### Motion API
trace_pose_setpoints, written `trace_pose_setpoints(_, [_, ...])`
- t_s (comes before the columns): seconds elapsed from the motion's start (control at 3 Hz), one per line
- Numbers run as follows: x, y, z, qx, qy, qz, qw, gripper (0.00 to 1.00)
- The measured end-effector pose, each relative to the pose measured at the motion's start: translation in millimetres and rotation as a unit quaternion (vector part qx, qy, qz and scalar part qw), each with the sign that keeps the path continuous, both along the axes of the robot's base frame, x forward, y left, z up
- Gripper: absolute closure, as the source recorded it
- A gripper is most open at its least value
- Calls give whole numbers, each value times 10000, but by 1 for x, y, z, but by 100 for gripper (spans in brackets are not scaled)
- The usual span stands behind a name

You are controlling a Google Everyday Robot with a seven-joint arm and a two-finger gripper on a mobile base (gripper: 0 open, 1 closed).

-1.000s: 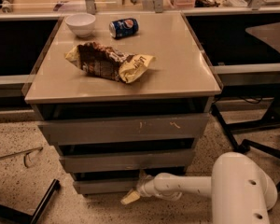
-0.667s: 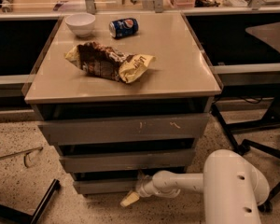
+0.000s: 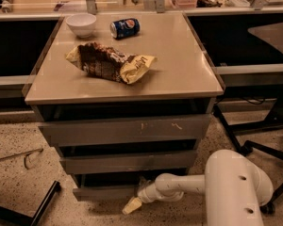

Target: Open bottom drawer

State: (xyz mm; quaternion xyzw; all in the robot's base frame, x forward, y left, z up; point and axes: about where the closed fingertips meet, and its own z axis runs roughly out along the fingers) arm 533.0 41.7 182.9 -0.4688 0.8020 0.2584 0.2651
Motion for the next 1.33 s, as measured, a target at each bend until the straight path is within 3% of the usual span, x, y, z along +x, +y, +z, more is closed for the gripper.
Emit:
trace_pose_setpoints(0.33, [-1, 0, 4, 3, 4, 6, 10000, 0])
trace_pose_setpoints(0.67, [-27, -2, 9, 252, 191, 35, 9995, 0])
trace_pose_setpoints(1.33, [-41, 6, 9, 236, 286, 122, 9992, 0])
